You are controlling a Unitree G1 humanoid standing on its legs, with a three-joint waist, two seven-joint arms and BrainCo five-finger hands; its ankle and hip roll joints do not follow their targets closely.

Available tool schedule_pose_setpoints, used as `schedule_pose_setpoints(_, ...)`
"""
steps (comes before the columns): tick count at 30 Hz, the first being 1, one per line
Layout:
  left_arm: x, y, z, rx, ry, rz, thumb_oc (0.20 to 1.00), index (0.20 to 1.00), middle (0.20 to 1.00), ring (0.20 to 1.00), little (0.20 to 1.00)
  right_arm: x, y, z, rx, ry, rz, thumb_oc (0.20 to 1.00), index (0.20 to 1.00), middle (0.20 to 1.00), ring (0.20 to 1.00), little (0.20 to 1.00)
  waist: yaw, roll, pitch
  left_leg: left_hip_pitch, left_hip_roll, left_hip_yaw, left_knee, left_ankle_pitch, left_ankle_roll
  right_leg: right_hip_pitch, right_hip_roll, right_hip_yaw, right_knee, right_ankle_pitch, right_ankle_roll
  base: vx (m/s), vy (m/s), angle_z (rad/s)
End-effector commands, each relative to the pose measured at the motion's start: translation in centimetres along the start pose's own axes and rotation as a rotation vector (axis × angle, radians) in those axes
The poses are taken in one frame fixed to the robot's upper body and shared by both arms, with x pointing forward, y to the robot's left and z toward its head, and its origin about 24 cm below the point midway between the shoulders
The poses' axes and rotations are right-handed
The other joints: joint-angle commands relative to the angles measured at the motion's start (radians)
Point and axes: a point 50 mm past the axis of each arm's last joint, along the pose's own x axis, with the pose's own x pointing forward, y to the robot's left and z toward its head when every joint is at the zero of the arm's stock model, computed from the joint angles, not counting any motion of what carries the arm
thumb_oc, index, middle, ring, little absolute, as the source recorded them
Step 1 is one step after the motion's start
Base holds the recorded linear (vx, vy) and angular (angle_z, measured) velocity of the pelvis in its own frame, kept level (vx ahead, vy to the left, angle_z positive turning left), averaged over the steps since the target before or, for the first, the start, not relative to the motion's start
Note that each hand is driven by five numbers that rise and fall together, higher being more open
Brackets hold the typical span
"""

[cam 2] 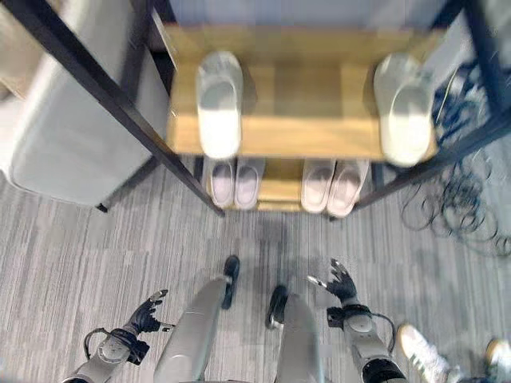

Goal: Arrange the slippers neatly on the shoe rack.

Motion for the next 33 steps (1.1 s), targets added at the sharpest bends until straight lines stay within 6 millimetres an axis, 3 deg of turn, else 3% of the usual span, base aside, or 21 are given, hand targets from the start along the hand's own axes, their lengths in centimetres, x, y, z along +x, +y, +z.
schedule_pose_setpoints(1, 0.8, -1.8, 3.4, 0.005, -0.144, -0.085, 1.000, 1.000, 1.000, 1.000, 1.000, 0.8, -2.0, 3.2, -0.027, -0.120, -0.020, 1.000, 1.000, 1.000, 1.000, 1.000, 0.004, 0.061, 0.082, 0.019, 0.033, -0.048, -0.128, 0.065, -0.042, 0.030, 0.006, -0.010, -0.122, 0.107, 0.032, 0.10, -0.051, 0.04)
schedule_pose_setpoints(4, 0.3, -2.5, 3.3, -0.067, -0.156, -0.114, 1.000, 1.000, 1.000, 1.000, 1.000, -0.2, -2.6, -0.1, -0.022, -0.002, -0.039, 1.000, 1.000, 1.000, 1.000, 1.000, 0.005, 0.059, 0.029, 0.140, 0.043, -0.054, -0.222, 0.088, -0.048, 0.160, 0.023, -0.024, -0.229, 0.141, 0.056, 0.14, -0.103, 0.10)
schedule_pose_setpoints(7, 0.0, -3.4, 3.4, -0.011, -0.168, -0.136, 1.000, 1.000, 1.000, 1.000, 1.000, -1.6, -3.6, -3.3, 0.006, 0.117, -0.094, 1.000, 1.000, 1.000, 1.000, 1.000, -0.006, 0.054, -0.030, 0.266, 0.056, -0.044, -0.306, 0.096, -0.051, 0.278, 0.041, -0.027, -0.310, 0.147, 0.066, 0.14, -0.139, -0.04)
schedule_pose_setpoints(10, -0.2, -4.0, 3.2, 0.022, -0.159, -0.152, 1.000, 1.000, 1.000, 1.000, 1.000, -2.4, -4.1, -4.9, 0.013, 0.181, -0.125, 1.000, 1.000, 1.000, 1.000, 1.000, -0.014, 0.056, -0.053, 0.323, 0.058, -0.043, -0.336, 0.097, -0.053, 0.331, 0.051, -0.027, -0.340, 0.148, 0.066, 0.10, -0.105, -0.13)
schedule_pose_setpoints(13, -0.2, -5.1, 1.9, 0.046, -0.085, -0.186, 1.000, 1.000, 1.000, 1.000, 1.000, -2.9, -4.7, -5.9, 0.053, 0.233, -0.157, 1.000, 1.000, 1.000, 1.000, 1.000, -0.028, 0.055, -0.089, 0.387, 0.063, -0.031, -0.376, 0.102, -0.060, 0.399, 0.066, -0.021, -0.403, 0.159, 0.068, 0.09, -0.101, -0.10)
schedule_pose_setpoints(17, -0.7, -6.4, -2.1, 0.138, 0.131, -0.223, 1.000, 1.000, 1.000, 1.000, 1.000, -3.8, -4.8, -7.6, 0.084, 0.311, -0.171, 1.000, 1.000, 1.000, 1.000, 1.000, -0.057, 0.053, -0.137, 0.435, 0.077, -0.002, -0.400, 0.114, -0.078, 0.451, 0.089, 0.006, -0.461, 0.175, 0.064, 0.02, -0.116, -0.17)
schedule_pose_setpoints(25, -1.9, -5.3, -5.7, 0.215, 0.314, -0.181, 1.000, 1.000, 1.000, 1.000, 1.000, -4.1, -4.8, -7.9, 0.055, 0.319, -0.145, 1.000, 1.000, 1.000, 1.000, 1.000, -0.079, 0.061, -0.144, 0.453, 0.100, 0.024, -0.400, 0.135, -0.095, 0.475, 0.113, 0.033, -0.486, 0.181, 0.051, 0.00, -0.104, -0.18)
schedule_pose_setpoints(29, -1.9, -4.9, -5.8, 0.214, 0.322, -0.163, 1.000, 1.000, 1.000, 1.000, 1.000, -3.9, -4.6, -7.5, 0.045, 0.302, -0.130, 1.000, 1.000, 1.000, 1.000, 1.000, -0.080, 0.069, -0.132, 0.449, 0.115, 0.028, -0.400, 0.151, -0.103, 0.473, 0.121, 0.039, -0.480, 0.175, 0.044, -0.04, -0.117, -0.13)
schedule_pose_setpoints(33, -1.4, -5.9, -4.8, 0.235, 0.271, -0.199, 1.000, 1.000, 1.000, 1.000, 1.000, -3.4, -4.4, -6.7, 0.003, 0.271, -0.105, 1.000, 1.000, 1.000, 1.000, 1.000, -0.077, 0.073, -0.093, 0.433, 0.155, 0.020, -0.381, 0.161, -0.101, 0.462, 0.135, 0.057, -0.453, 0.156, 0.030, -0.07, -0.118, -0.09)
